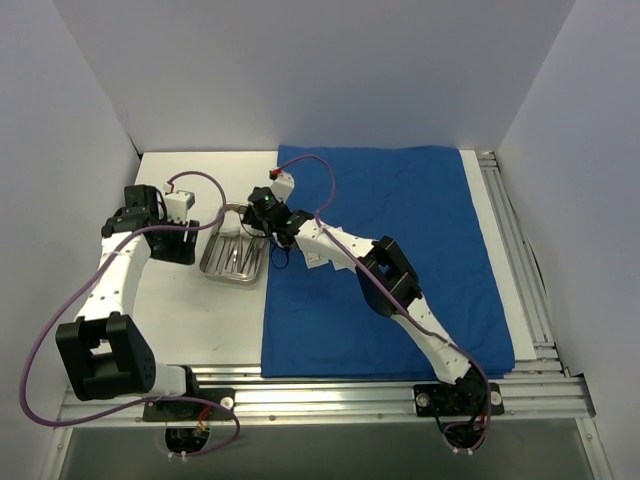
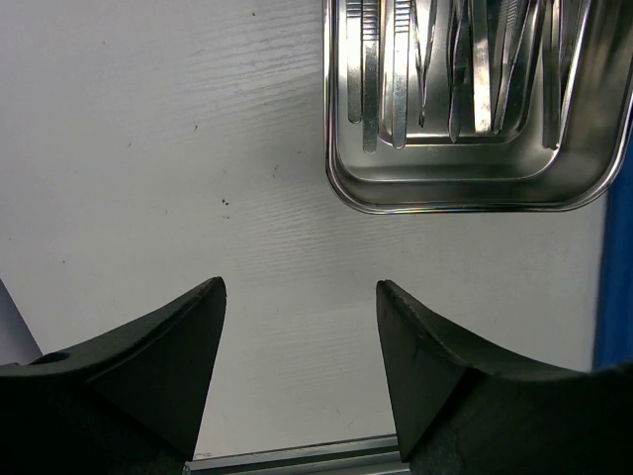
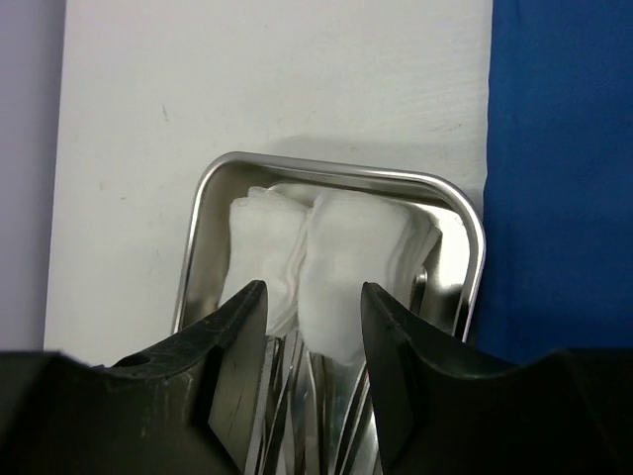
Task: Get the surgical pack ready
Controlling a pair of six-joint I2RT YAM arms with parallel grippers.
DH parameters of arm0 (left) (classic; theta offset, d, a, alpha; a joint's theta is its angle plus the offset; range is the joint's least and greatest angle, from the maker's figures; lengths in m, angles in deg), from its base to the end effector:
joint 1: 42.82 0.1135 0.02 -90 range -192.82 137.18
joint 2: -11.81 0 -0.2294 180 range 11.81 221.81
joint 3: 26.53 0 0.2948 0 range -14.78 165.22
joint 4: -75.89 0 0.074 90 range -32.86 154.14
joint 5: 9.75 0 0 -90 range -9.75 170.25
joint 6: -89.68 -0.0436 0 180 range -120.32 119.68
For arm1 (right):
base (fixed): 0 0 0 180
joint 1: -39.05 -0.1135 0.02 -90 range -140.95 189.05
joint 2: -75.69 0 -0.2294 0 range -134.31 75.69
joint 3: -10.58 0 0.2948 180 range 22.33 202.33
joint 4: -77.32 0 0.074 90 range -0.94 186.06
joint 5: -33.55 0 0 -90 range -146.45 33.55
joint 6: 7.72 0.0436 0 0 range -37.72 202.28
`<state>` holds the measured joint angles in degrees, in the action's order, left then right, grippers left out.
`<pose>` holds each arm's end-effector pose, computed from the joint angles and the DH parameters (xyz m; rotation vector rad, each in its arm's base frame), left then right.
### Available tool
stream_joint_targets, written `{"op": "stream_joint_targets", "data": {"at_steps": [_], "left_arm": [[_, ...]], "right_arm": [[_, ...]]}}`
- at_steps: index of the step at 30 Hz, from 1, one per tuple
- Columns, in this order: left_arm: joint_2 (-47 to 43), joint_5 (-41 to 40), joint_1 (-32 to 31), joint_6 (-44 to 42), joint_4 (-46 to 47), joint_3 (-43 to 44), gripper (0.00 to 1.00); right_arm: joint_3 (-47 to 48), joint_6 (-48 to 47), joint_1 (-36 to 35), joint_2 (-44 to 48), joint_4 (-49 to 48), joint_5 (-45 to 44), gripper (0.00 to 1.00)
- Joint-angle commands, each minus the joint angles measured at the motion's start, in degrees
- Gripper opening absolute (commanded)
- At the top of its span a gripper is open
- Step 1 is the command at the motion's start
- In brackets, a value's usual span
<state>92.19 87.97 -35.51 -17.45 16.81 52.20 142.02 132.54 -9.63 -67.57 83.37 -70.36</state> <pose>0.3317 0.0366 0.2289 0.2697 2.6011 -0.0279 0.4061 0.4460 0.1546 0.2032 1.9777 0.9392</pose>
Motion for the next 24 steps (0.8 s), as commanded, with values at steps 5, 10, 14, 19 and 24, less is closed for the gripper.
{"op": "stream_joint_targets", "data": {"at_steps": [5, 10, 14, 19, 24], "left_arm": [[-1.5, 0.6, 0.4, -0.1, 0.9, 1.1, 0.72], [-1.6, 1.1, 0.4, -0.2, 0.8, 1.2, 0.72], [-1.3, 1.2, 0.4, -0.2, 0.4, 1.7, 0.72], [-1.1, 1.3, 0.4, -0.2, -0.2, 2.0, 0.72], [-1.1, 1.0, 0.3, -0.2, -0.7, 2.0, 0.72]], "right_arm": [[-6.0, -9.5, 0.4, 18.7, 1.0, -3.9, 0.39], [-19.6, -11.4, 6.9, 28.0, 2.8, 5.0, 0.39], [-34.4, -11.7, 12.9, 35.7, 3.5, 10.9, 0.39], [-39.7, -17.5, 17.3, 37.0, 8.8, 15.9, 0.44], [-41.8, -23.3, 19.9, 34.2, 13.0, 18.2, 0.45]]}}
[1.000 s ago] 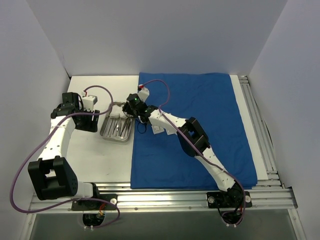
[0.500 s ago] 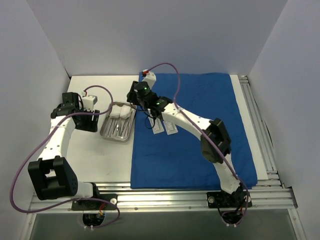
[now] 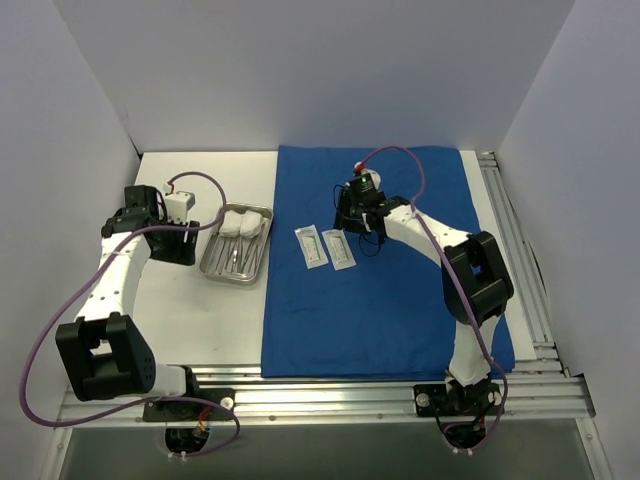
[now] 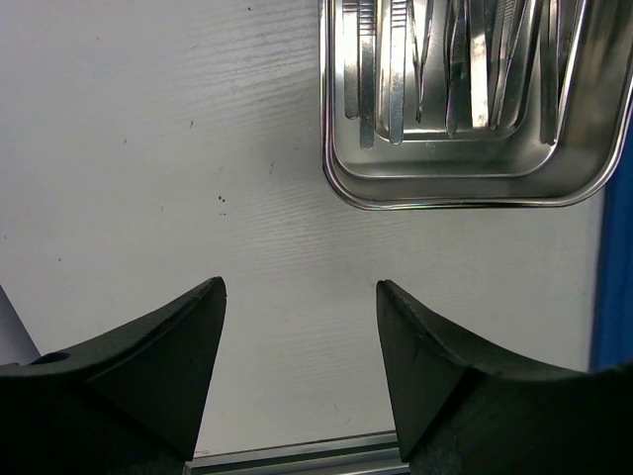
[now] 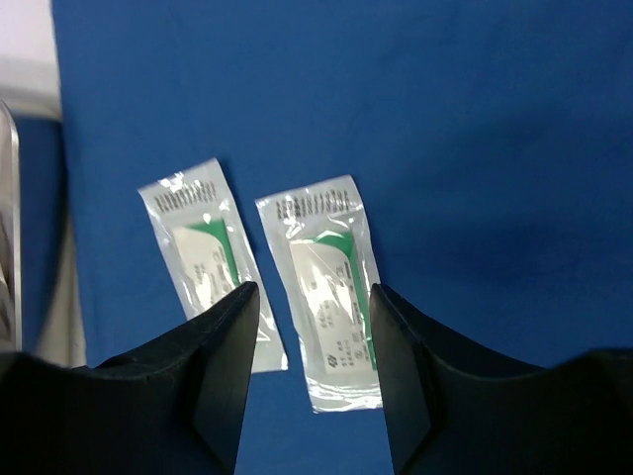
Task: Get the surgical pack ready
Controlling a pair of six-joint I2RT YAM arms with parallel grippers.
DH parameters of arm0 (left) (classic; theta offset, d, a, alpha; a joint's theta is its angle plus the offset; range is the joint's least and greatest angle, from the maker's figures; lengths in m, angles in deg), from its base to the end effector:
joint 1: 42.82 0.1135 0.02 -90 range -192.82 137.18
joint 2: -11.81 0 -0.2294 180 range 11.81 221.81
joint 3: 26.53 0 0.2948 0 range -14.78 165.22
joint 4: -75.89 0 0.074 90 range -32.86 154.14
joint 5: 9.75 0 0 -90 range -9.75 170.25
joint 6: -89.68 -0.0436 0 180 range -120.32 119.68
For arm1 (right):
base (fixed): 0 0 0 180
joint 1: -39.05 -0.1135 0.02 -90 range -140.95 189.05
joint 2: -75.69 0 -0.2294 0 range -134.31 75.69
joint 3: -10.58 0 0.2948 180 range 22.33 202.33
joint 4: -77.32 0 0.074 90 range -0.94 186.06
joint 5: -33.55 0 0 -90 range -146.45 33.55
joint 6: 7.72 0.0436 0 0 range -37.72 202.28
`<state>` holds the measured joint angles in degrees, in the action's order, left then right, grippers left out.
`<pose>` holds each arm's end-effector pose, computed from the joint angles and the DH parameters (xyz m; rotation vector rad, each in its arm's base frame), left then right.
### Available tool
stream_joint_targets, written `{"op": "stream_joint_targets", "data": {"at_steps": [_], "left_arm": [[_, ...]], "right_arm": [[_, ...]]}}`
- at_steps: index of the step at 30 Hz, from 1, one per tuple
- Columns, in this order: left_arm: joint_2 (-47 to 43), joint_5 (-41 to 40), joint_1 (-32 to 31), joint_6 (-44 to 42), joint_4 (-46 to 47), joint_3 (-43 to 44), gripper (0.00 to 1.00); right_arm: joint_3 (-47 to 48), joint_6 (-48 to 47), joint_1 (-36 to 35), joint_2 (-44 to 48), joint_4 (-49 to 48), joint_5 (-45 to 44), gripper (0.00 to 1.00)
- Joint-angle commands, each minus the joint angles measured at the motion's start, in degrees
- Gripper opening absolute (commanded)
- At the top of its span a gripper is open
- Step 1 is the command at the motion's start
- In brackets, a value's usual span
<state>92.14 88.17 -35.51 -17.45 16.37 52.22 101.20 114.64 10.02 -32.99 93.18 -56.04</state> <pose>0.3308 0.0364 0.2289 0.2708 2.6066 -0.0344 0.4120 0.2290 0.1738 0.0605 2.2293 0.6132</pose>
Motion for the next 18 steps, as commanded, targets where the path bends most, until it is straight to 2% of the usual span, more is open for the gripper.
{"op": "stream_joint_targets", "data": {"at_steps": [1, 10, 15, 18], "left_arm": [[-1.1, 0.6, 0.4, -0.2, -0.4, 2.0, 0.72], [-0.7, 1.1, 0.4, -0.1, -1.3, 2.2, 0.72], [-1.1, 8.8, 0.2, -2.6, -3.3, 2.6, 0.72], [-1.4, 9.7, -0.3, -3.3, -3.8, 2.7, 0.72]], "right_arm": [[-1.6, -5.6, 0.6, -0.6, 2.7, 4.3, 0.44], [-3.9, -7.5, 3.5, -4.5, -0.4, 8.0, 0.45], [-5.3, -8.1, 4.5, -6.3, -3.5, 12.2, 0.45], [-5.9, -8.2, 5.0, -7.2, -5.9, 15.1, 0.43]]}}
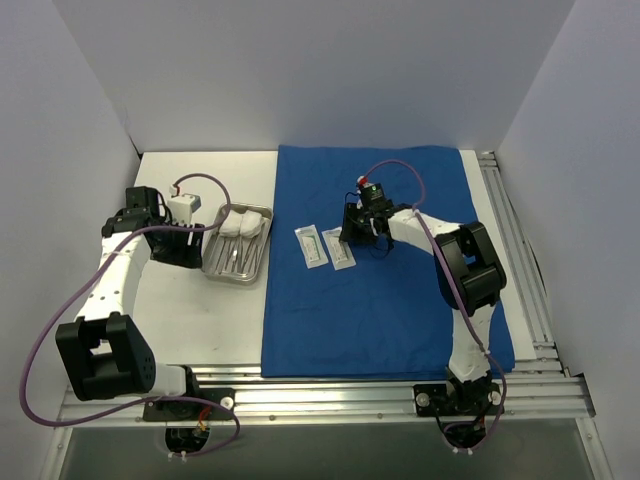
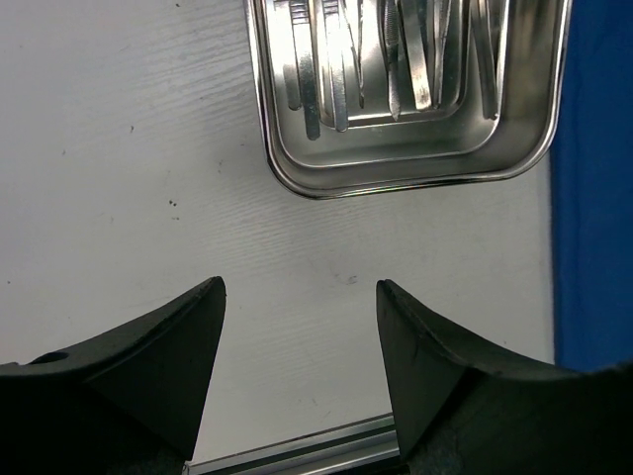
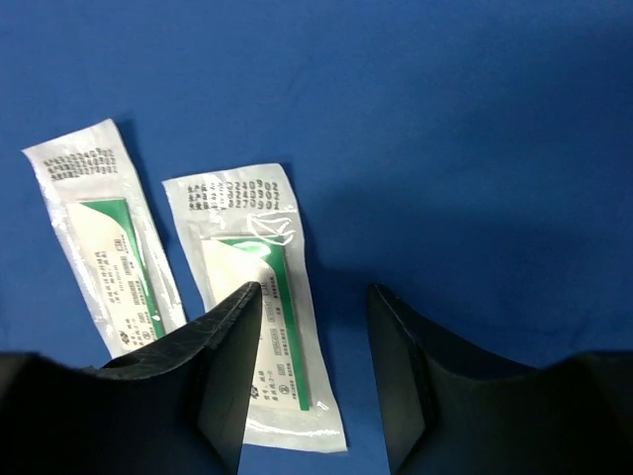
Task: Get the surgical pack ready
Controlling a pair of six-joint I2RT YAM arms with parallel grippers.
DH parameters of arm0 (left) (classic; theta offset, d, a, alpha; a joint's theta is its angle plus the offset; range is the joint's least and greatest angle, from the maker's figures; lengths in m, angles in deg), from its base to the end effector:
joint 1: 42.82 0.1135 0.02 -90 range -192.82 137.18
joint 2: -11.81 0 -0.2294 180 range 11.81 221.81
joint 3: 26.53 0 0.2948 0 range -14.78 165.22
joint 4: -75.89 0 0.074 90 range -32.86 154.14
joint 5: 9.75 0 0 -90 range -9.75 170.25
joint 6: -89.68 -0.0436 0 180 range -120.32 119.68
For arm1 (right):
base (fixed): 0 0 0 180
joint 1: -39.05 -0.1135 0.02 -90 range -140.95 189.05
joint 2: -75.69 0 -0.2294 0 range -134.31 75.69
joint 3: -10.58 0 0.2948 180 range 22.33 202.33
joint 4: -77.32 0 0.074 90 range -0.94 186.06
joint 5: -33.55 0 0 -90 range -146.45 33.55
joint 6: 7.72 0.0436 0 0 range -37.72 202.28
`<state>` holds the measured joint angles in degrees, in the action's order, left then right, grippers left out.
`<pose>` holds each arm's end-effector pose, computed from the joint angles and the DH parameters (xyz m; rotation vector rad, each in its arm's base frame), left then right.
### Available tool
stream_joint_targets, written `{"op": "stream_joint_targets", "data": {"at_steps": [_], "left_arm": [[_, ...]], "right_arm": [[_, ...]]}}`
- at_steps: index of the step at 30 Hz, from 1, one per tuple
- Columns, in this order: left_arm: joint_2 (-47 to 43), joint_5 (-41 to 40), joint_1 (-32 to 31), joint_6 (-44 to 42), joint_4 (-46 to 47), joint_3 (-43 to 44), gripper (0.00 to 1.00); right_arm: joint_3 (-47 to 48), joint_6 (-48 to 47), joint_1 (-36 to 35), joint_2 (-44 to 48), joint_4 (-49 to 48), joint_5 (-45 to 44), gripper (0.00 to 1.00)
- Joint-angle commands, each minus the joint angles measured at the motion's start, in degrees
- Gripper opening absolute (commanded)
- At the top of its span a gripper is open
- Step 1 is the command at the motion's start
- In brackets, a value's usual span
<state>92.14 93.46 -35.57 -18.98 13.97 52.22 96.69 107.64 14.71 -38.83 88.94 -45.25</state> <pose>0.3267 0.0315 0.2273 0.3336 2.6165 -0.1584 0.4192 0.1989 0.1068 -0.0862 2.3440 0.6673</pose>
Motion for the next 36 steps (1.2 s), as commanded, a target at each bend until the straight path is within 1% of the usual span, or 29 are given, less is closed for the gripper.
{"op": "stream_joint_targets", "data": {"at_steps": [1, 5, 10, 12, 13, 14, 17, 22, 26, 30, 36], "left_arm": [[-1.3, 4.2, -0.3, -1.6, -1.3, 2.7, 0.72], [-0.9, 3.7, -0.3, -1.6, -1.1, 2.4, 0.72], [-0.7, 3.4, -0.2, -1.5, -1.0, 2.4, 0.72], [-0.7, 3.1, -0.2, -1.5, -0.9, 2.5, 0.72], [-0.8, 3.2, -0.2, -1.4, -0.8, 2.4, 0.72], [-0.8, 3.1, -0.3, -1.4, -0.9, 2.4, 0.72], [-0.7, 3.0, -0.2, -1.3, -0.7, 2.3, 0.72], [-0.8, 2.5, -0.2, -1.3, -0.6, 2.1, 0.72], [-1.1, 2.3, -0.3, -1.2, -0.7, 2.2, 0.72], [-1.1, 2.0, -0.2, -1.2, -0.6, 2.3, 0.72], [-1.3, 0.9, -0.3, -0.8, -0.1, 2.1, 0.72]], "right_arm": [[-1.5, -1.1, 0.3, -1.5, -2.2, 5.1, 0.42], [-2.6, -0.1, 1.0, -2.0, -5.8, 10.2, 0.38], [-3.4, 0.8, 1.6, -2.9, -8.1, 13.3, 0.36], [-4.1, 1.6, 1.9, -2.8, -9.3, 15.2, 0.34], [-4.8, 2.1, 2.2, -2.6, -10.8, 15.9, 0.32], [-5.3, 2.3, 2.4, -2.6, -11.3, 16.4, 0.27], [-6.9, 3.5, 2.9, -1.9, -13.3, 17.6, 0.18], [-8.4, 4.1, 3.8, -2.1, -15.2, 18.9, 0.09], [-9.5, 4.8, 4.2, -2.6, -17.2, 21.2, 0.00], [-10.2, 5.5, 4.4, -1.3, -18.2, 21.8, 0.00], [-9.7, 8.4, 4.2, 6.3, -17.9, 20.4, 0.00]]}}
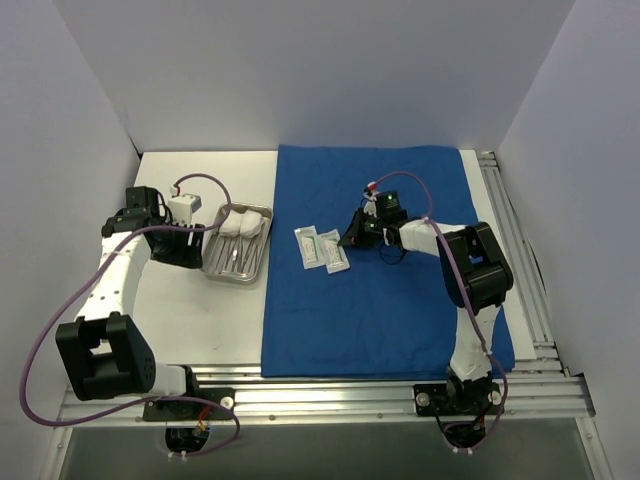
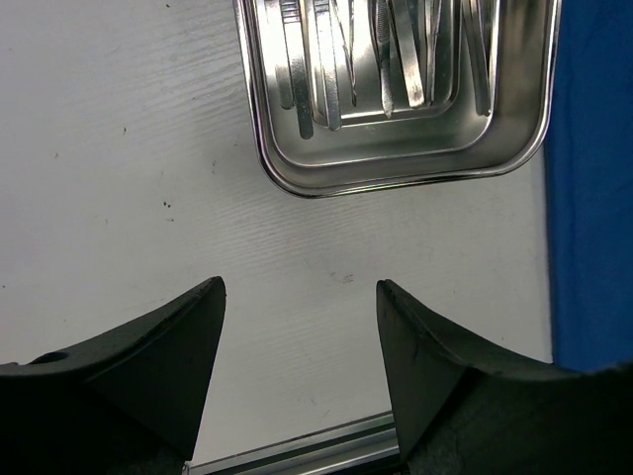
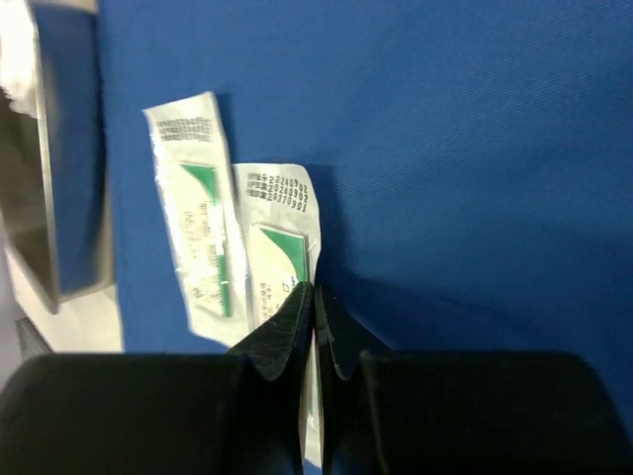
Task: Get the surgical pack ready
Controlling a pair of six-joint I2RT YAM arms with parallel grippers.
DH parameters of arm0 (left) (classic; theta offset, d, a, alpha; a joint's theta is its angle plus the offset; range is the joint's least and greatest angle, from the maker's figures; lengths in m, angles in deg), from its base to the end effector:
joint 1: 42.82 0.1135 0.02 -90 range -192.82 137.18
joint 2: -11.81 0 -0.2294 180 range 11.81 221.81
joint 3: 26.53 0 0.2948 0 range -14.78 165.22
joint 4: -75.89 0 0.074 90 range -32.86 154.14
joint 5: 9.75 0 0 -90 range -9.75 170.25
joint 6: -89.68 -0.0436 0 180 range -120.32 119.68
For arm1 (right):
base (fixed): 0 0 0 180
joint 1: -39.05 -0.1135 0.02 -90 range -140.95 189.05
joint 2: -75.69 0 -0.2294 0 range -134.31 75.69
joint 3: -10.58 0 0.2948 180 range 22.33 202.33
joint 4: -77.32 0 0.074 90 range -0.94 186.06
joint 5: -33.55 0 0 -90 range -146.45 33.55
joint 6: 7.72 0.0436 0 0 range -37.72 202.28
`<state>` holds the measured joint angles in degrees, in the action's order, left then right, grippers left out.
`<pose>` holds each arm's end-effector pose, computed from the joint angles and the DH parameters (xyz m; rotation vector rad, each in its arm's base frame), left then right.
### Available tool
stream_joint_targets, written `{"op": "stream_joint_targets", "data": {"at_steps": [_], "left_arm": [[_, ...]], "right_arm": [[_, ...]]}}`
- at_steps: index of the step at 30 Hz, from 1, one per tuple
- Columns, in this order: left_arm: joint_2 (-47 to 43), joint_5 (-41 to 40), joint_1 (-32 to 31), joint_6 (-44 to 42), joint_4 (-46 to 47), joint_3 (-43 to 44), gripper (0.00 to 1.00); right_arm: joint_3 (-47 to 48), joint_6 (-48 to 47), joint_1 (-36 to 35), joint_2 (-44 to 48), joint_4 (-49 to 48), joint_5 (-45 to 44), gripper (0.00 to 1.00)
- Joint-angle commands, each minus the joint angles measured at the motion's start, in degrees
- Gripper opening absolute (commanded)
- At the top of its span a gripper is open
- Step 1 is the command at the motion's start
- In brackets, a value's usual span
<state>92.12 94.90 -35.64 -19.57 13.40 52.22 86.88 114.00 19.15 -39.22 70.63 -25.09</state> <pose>0.3257 0.0299 0.2271 0.3551 2.6152 -0.1912 0.4073 0.1716 0.0788 -0.1153 2.2385 1.0951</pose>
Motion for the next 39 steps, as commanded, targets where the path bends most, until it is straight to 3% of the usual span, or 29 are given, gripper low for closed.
{"op": "stream_joint_targets", "data": {"at_steps": [1, 11, 14, 21, 27, 34, 39], "left_arm": [[-1.2, -0.9, -0.2, 0.0, 0.7, 2.1, 0.72], [-1.4, -4.0, -0.1, 1.9, 1.9, 2.1, 0.72], [-1.7, -6.2, 0.0, 2.9, 2.8, 1.9, 0.72], [-2.7, -10.1, 1.0, 3.8, 3.8, 1.6, 0.72], [-3.5, -10.8, 1.7, 3.7, 4.9, 0.3, 0.72], [-2.9, -9.6, 1.8, 3.7, 4.9, 0.3, 0.72], [-2.7, -9.4, 1.8, 3.7, 5.0, -0.1, 0.72]], "right_arm": [[0.6, 2.6, -0.4, 8.9, 0.6, -0.1, 0.00], [6.4, 10.7, -6.4, 17.9, 3.8, -14.1, 0.00], [7.7, 17.5, -14.0, 16.7, -1.4, -20.6, 0.00], [17.4, 30.0, -27.1, 0.3, -17.0, -29.8, 0.00], [29.9, 30.5, -32.0, -11.5, -15.9, -38.3, 0.00], [32.2, 33.0, -33.7, -16.8, -15.8, -46.6, 0.00], [34.5, 34.5, -34.5, -21.3, -15.0, -46.7, 0.00]]}}
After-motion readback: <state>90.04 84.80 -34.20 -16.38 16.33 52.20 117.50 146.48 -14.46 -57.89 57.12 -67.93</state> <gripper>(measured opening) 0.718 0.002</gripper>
